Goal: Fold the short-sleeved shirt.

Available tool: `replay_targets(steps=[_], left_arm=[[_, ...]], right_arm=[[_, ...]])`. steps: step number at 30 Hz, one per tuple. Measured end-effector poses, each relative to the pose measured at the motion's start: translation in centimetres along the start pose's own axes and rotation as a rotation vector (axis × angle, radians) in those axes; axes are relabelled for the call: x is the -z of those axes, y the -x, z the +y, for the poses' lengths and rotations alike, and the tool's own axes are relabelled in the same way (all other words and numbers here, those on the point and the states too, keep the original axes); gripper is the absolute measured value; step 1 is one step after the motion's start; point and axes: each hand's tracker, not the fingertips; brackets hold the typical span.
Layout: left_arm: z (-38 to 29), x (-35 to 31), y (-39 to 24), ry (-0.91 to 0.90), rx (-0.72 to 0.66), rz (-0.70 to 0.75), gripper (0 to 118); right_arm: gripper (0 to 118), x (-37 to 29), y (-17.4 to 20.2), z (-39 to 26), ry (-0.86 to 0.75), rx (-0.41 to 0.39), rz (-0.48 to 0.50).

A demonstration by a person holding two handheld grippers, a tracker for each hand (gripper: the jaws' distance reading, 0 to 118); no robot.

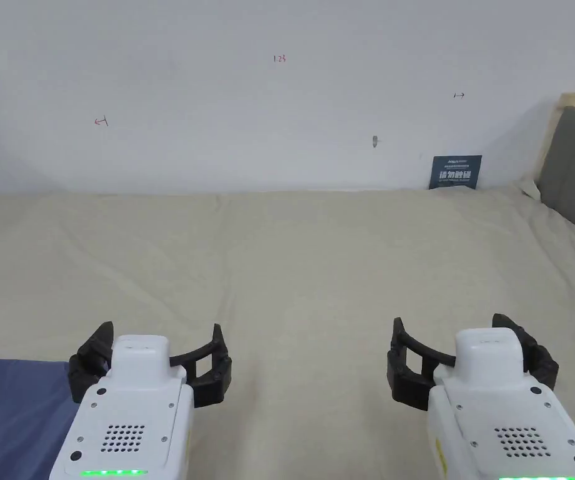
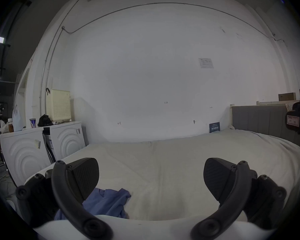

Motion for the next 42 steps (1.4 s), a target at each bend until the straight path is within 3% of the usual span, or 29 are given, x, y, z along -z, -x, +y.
replay_targets(steps=[10, 36, 39, 42], left_arm=[[0.2, 0.3, 0.9, 0.013, -0.08, -0.002, 118], [0.5, -0.1, 0.8, 0.016, -0.065, -0.016, 118], [0.6, -0.1, 0.9, 0.019, -0.074, -0.019, 107], [0.8, -0.1, 1.2, 0.027, -0.099, -0.035, 69]], right_arm=[[102, -0.3, 0.5, 0.2, -0.007, -0.023, -0.003], [102, -0.3, 0.2, 0.4, -0.003, -0.004, -0.008], [101, -0.3, 0.1, 0.5, -0.001, -0.001, -0.017], [100, -0.3, 0.0, 0.6, 0.007, 0.011, -0.018]])
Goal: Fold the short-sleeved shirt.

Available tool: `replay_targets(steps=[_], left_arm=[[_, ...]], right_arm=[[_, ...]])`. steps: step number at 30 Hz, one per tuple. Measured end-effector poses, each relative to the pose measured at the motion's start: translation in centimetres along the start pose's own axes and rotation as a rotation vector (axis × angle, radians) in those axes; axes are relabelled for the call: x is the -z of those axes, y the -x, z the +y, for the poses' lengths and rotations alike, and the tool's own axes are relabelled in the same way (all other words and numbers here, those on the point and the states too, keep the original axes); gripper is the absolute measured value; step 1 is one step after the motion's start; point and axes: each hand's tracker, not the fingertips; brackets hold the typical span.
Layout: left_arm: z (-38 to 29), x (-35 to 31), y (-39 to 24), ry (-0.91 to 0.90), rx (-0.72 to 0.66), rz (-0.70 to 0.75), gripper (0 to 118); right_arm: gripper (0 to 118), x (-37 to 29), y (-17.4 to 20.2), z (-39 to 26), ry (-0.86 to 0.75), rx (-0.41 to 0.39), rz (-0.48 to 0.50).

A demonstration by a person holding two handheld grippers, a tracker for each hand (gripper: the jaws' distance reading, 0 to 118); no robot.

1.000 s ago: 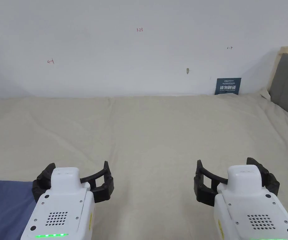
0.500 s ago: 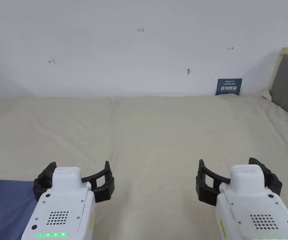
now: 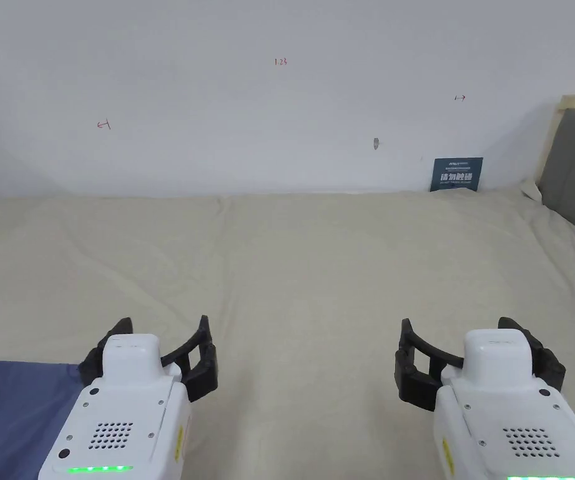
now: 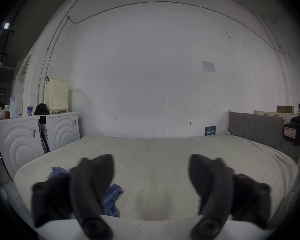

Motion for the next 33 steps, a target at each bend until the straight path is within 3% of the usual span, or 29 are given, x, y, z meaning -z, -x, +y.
replay_targets(steps=[1, 3, 6, 8, 9, 10, 11, 12, 14, 24, 33], left_arm=[[0.0, 0.0, 0.0, 0.004, -0.011, -0.006, 49], [0.1, 0.0, 0.1, 0.007, -0.024, -0.01, 19], [0.1, 0.0, 0.0, 0.011, -0.039, -0.014, 13], [0.2, -0.1, 0.0, 0.008, -0.047, -0.02, 7], [0.3, 0.0, -0.1, 0.01, -0.043, -0.018, 6], [0.3, 0.0, -0.1, 0.009, -0.036, -0.019, 5], [0.3, 0.0, -0.2, 0.008, -0.031, -0.02, 4], [0.4, -0.1, -0.2, 0.006, -0.029, -0.021, 4], [0.6, -0.2, -0.1, 0.003, -0.033, -0.022, 4], [0.6, -0.3, 1.3, 0.017, -0.063, -0.005, 4], [1.0, -3.4, 9.2, 0.006, -0.064, 0.184, 4]], right_arm=[[99, 0.0, 0.0, 0.1, 0.004, 0.008, 0.001], [98, 0.0, -0.2, 0.2, 0.015, 0.021, 0.011], [97, 0.0, -0.2, 0.3, 0.022, 0.02, 0.021], [85, -0.2, -0.1, 0.4, 0.018, 0.012, 0.021], [75, -0.3, 0.0, 0.4, 0.014, 0.008, 0.022], [45, -0.2, 0.0, 0.4, 0.013, 0.004, 0.023], [8, -0.1, 0.1, 0.3, 0.011, 0.006, 0.014], [0, 0.1, 0.0, 0.2, -0.011, 0.003, -0.053], [0, 0.2, 0.0, 0.1, 0.021, 0.013, 0.016], [0, 0.6, 1.1, 0.0, 0.013, -0.002, 0.035], [0, 2.2, 8.4, 1.1, -0.006, -0.012, 0.22]])
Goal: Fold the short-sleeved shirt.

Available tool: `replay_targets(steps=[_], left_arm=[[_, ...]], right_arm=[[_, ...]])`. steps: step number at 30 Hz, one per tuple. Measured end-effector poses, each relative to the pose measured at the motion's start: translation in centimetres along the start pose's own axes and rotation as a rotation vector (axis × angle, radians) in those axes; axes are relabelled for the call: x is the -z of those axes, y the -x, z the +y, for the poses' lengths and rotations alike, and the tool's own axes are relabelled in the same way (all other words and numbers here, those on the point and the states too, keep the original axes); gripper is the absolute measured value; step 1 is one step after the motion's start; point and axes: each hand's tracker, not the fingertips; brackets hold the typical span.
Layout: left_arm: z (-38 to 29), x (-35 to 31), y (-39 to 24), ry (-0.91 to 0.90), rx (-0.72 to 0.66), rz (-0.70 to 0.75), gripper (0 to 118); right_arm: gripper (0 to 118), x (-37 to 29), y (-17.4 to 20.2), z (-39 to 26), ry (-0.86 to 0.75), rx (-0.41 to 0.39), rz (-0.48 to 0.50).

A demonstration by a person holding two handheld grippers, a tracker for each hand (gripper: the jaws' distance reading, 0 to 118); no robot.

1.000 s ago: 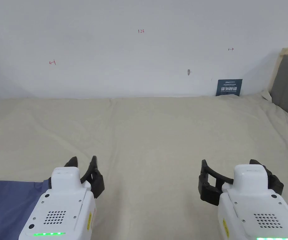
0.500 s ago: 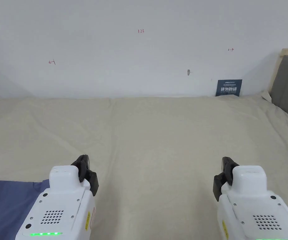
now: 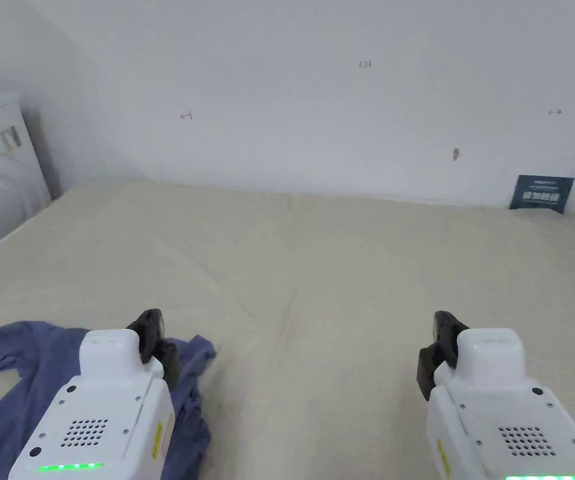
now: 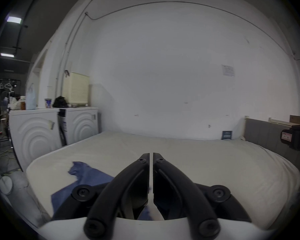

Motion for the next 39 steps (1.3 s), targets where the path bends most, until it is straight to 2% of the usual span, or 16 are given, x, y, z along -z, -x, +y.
replay_targets(steps=[8, 14, 17, 20, 24, 26, 27, 28, 29, 30, 35, 39], left_arm=[[0.7, -3.5, 10.2, 0.013, 0.041, 0.242, 4], [0.7, -6.5, 15.9, 0.066, 0.036, 0.353, 4], [0.5, -7.0, 17.9, 0.112, 0.018, 0.379, 4], [0.3, -7.0, 20.0, 0.147, -0.092, 0.335, 4], [0.0, -5.2, 21.4, 0.229, -0.168, 0.326, 5], [-0.4, -3.7, 21.8, 0.276, -0.188, 0.33, 23], [-0.7, -2.7, 22.0, 0.305, -0.206, 0.313, 39], [-1.1, -1.7, 22.0, 0.358, -0.219, 0.294, 64], [-1.4, -0.6, 22.1, 0.392, -0.229, 0.28, 80], [-1.8, 0.7, 22.1, 0.432, -0.242, 0.265, 91], [-4.8, 7.1, 20.9, 0.62, -0.234, 0.194, 107], [-8.1, 12.2, 19.6, 0.757, -0.189, 0.181, 107]], right_arm=[[0, 1.9, 8.9, 0.9, -0.012, 0.008, 0.228], [0, 2.7, 14.0, 0.4, 0.005, 0.013, 0.329], [0, 2.9, 15.2, 0.2, 0.016, 0.012, 0.358], [0, 3.0, 15.8, -0.1, 0.023, 0.012, 0.372], [0, 3.1, 15.4, -0.3, 0.031, -0.004, 0.365], [0, 3.3, 14.9, -0.4, 0.033, -0.015, 0.349], [0, 3.4, 14.5, -0.5, 0.035, -0.019, 0.336], [0, 3.6, 14.1, -0.6, 0.038, -0.022, 0.324], [0, 3.8, 13.7, -0.7, 0.041, -0.022, 0.308], [0, 3.9, 13.2, -0.8, 0.045, -0.019, 0.292], [0, 5.0, 10.8, -1.7, 0.08, -0.012, 0.218], [0, 5.8, 9.0, -2.5, 0.107, -0.024, 0.162]])
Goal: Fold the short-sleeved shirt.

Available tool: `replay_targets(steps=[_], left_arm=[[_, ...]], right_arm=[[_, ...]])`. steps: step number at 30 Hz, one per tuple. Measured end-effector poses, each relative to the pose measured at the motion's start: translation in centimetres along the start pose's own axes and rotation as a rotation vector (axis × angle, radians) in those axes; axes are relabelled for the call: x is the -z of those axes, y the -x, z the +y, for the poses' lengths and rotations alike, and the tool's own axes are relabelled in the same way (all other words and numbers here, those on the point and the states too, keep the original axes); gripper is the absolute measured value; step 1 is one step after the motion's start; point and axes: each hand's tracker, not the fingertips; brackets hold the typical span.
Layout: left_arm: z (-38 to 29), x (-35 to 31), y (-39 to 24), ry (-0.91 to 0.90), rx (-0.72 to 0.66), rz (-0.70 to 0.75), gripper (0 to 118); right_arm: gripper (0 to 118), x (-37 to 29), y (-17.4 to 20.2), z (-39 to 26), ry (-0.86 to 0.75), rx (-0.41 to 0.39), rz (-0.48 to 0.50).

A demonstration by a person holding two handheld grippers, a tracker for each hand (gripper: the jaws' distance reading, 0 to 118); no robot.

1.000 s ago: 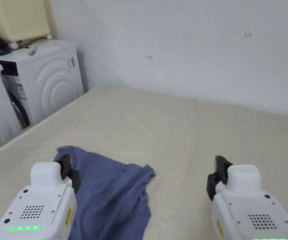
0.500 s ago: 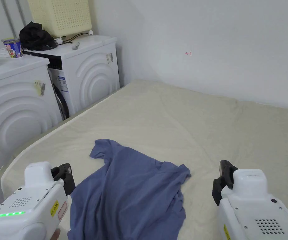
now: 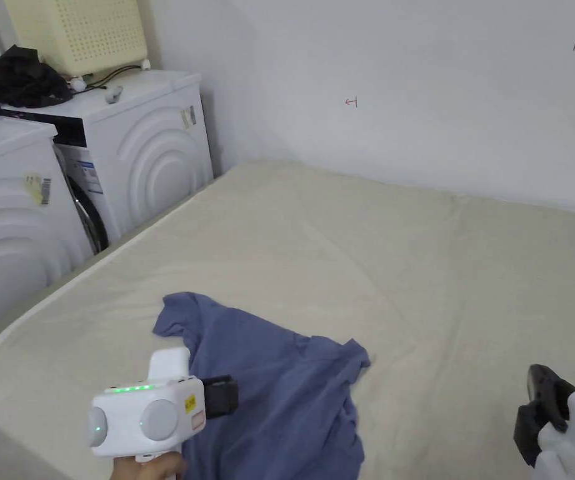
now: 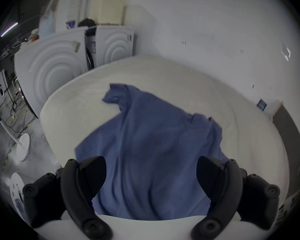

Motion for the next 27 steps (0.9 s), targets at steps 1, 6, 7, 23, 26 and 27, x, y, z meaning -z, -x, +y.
replay_targets(steps=[1, 6, 7, 23, 26, 27], left_arm=[[-0.1, 1.4, -0.5, 0.026, 0.022, -0.005, 107], [-0.9, 7.4, -3.1, 0.151, 0.077, 0.003, 99], [-1.1, 8.3, -3.6, 0.168, 0.086, 0.001, 88], [-1.4, 5.8, -4.7, 0.077, -0.083, -0.182, 3], [0.0, 2.1, -6.2, 0.015, -0.078, -0.295, 3], [0.6, 0.7, -6.9, -0.013, -0.072, -0.326, 3]], right_arm=[[0, 0.2, -0.5, -0.2, 0.01, 0.0, -0.013], [0, 1.0, -2.9, -1.4, 0.052, 0.003, -0.081], [0, 1.1, -3.4, -1.6, 0.059, 0.005, -0.094], [0, -0.7, -8.0, -3.0, 0.1, 0.043, -0.181], [0, -1.3, -8.6, -2.6, 0.087, 0.055, -0.183], [0, -1.5, -8.8, -2.5, 0.081, 0.06, -0.183]])
